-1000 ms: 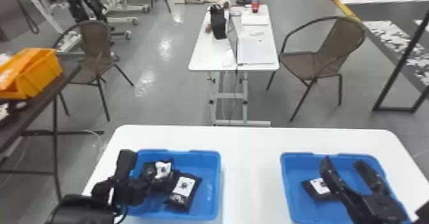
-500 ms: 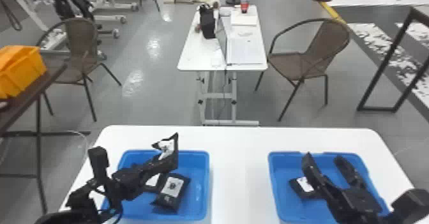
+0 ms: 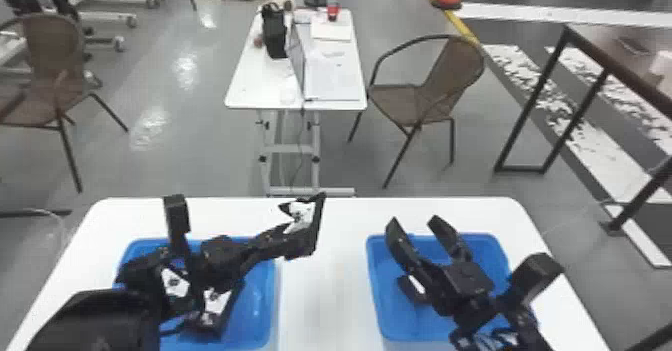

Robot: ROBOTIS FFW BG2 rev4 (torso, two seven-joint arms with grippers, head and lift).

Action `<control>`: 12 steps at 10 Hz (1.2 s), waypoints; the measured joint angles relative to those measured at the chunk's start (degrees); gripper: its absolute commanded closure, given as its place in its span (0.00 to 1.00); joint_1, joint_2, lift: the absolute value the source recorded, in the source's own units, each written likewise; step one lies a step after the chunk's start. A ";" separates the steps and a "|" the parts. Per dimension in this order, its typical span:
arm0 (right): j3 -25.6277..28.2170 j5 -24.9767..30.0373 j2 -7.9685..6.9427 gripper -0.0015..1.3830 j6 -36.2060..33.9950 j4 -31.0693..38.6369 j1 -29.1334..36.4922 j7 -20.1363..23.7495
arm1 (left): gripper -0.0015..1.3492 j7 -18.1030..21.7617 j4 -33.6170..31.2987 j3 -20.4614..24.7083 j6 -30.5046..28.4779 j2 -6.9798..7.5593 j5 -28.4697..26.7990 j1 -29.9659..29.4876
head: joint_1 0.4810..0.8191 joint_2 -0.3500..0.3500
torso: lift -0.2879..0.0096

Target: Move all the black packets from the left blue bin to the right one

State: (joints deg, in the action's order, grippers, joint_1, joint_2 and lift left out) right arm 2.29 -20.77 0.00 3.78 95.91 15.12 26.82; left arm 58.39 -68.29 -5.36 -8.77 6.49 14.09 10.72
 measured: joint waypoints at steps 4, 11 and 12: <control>-2.72 0.29 0.37 0.14 -4.23 -3.74 -6.06 4.08 | 0.86 1.87 2.64 -4.54 -1.37 -3.12 -4.43 5.27 | 0.63 0.32 | 0.97; -3.53 -1.20 0.33 0.79 -6.68 -12.47 -12.87 5.86 | 0.86 2.41 4.22 -9.27 -1.90 -4.56 -1.68 6.77 | 0.63 0.27 | 0.97; -3.53 -2.01 0.08 0.80 -6.56 -12.85 -12.86 5.78 | 0.86 2.41 4.22 -9.01 -2.04 -4.56 -1.64 6.61 | 0.63 0.28 | 0.97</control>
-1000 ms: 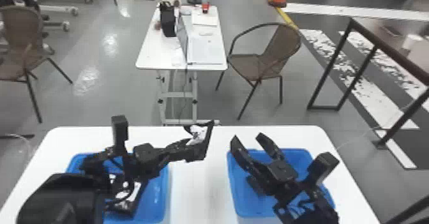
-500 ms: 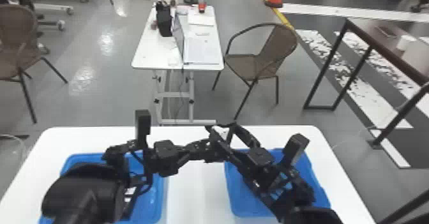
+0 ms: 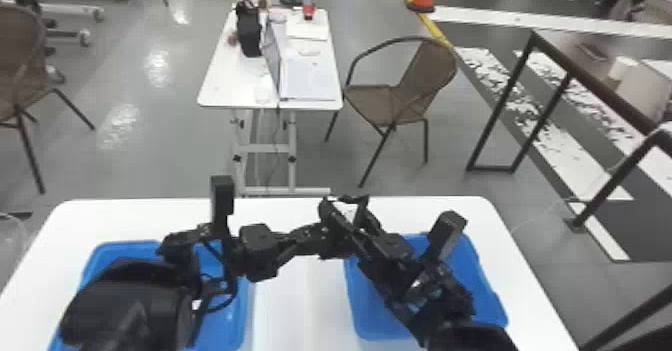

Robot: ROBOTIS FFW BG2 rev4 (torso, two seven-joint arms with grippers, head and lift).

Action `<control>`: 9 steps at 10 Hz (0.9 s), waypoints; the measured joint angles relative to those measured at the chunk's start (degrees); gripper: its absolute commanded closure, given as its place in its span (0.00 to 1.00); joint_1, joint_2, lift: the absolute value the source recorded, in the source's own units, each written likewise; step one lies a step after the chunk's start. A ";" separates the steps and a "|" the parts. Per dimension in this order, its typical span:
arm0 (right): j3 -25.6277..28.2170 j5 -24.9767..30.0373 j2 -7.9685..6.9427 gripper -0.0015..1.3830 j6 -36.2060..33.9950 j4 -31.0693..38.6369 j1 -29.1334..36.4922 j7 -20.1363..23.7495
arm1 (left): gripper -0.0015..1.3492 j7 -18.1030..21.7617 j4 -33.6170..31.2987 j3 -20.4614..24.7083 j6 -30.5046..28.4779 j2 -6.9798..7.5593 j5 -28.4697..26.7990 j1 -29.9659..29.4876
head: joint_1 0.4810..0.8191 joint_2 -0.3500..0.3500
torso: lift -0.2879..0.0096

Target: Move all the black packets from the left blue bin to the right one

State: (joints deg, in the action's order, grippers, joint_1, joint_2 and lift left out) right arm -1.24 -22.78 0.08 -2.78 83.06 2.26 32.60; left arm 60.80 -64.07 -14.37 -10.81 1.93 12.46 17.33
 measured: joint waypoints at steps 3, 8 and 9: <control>-0.10 -1.47 -0.07 0.83 0.29 -0.38 0.77 -0.06 | 0.36 -1.51 0.00 1.10 -0.11 0.01 -0.04 -0.68 | 0.63 0.29 | 0.97; 5.27 -4.00 0.48 0.83 1.84 -6.43 -2.03 -0.61 | 0.07 -4.38 -6.87 12.14 -2.70 0.78 -2.64 -8.90 | 0.63 0.33 | 0.97; 7.64 -3.75 1.03 0.83 1.88 -9.40 -2.81 -0.60 | 0.06 -5.25 -9.11 15.21 -3.18 1.01 -2.51 -11.03 | 0.63 0.33 | 0.97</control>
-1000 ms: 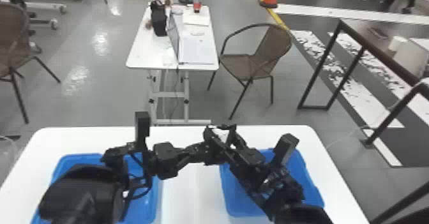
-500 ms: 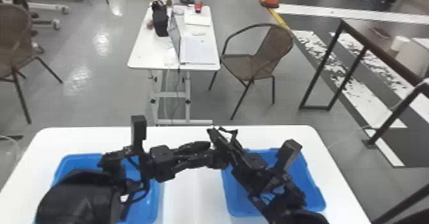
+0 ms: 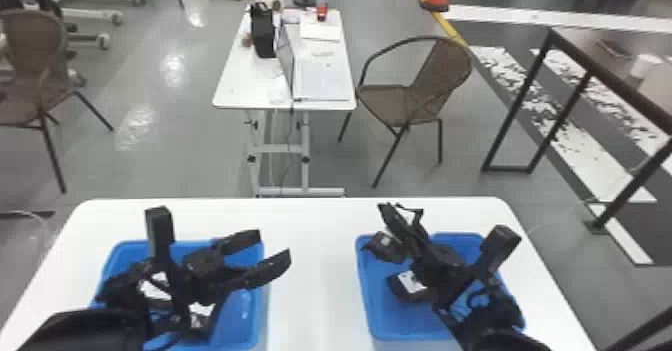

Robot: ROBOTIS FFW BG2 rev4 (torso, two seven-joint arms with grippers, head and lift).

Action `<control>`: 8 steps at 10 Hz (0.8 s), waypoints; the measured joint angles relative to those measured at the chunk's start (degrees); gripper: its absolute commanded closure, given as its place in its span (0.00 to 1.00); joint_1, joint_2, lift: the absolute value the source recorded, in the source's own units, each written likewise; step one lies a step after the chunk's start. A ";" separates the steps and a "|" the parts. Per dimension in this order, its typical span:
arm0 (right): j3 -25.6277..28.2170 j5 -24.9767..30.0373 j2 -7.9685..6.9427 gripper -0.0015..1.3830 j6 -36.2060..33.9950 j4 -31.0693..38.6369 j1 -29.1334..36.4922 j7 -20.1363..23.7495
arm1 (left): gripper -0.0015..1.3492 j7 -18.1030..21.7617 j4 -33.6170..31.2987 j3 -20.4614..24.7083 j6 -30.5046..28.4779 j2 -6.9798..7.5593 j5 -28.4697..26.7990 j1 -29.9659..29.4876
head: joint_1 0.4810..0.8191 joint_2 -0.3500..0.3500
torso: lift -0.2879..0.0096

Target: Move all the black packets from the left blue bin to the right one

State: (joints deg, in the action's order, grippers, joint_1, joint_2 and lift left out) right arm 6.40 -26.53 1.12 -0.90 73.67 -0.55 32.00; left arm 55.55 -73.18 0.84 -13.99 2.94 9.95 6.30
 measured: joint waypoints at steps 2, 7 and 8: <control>4.24 0.55 1.62 0.83 0.47 -7.20 -1.34 -0.07 | 0.06 -0.29 -3.06 5.40 -0.66 0.19 0.32 -2.84 | 0.63 0.32 | 0.97; 8.77 5.45 5.28 0.11 3.52 -24.92 -7.59 -5.32 | 0.06 -1.07 -6.61 12.73 -0.44 -0.62 -0.94 -7.02 | 0.63 0.28 | 0.97; 8.84 5.59 5.74 0.04 4.15 -24.45 -7.49 -6.82 | 0.07 -1.06 -6.61 13.46 -0.29 -0.65 -1.70 -7.10 | 0.63 0.27 | 0.97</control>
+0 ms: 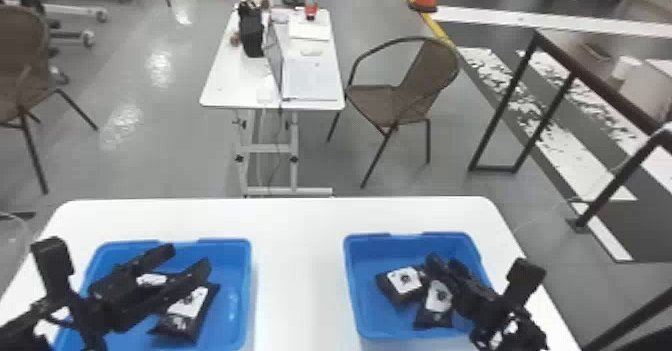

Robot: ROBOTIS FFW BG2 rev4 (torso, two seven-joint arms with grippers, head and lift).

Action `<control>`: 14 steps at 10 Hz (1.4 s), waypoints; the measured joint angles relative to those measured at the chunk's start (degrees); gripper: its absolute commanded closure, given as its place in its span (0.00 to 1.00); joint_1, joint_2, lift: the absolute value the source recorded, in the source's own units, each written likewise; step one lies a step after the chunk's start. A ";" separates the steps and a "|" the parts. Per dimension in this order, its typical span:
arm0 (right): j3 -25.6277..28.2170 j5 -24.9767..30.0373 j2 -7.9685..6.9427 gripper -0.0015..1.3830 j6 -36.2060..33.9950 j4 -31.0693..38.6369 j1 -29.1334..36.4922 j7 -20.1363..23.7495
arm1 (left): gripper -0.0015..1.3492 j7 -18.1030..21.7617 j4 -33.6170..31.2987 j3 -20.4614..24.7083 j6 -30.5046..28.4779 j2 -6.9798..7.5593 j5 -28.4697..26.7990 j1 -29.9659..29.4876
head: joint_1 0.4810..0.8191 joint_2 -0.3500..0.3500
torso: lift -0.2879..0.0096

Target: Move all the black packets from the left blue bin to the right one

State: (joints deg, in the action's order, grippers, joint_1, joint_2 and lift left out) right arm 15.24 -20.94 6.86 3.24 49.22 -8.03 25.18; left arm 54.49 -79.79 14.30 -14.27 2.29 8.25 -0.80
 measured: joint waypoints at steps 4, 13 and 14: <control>-0.03 -1.88 -3.04 0.10 2.22 20.47 9.09 -2.62 | 0.07 -1.04 -0.49 5.02 -4.18 -1.03 -11.08 0.03 | 0.63 0.34 | 0.97; -3.04 -10.10 -4.66 0.11 2.17 30.53 15.42 -0.43 | 0.13 -4.67 9.70 -1.27 -24.00 -0.25 -30.99 9.23 | 0.63 0.40 | 0.97; -3.25 -10.55 -4.66 0.11 2.13 30.43 15.56 -0.31 | 0.32 -4.78 13.40 -1.28 -23.00 -0.12 -30.31 10.82 | 0.63 0.40 | 0.97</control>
State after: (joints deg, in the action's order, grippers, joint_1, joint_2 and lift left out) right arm 11.99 -31.49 2.20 5.37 79.65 7.53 24.87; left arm 49.71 -66.39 13.02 -37.27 2.17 -22.06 10.02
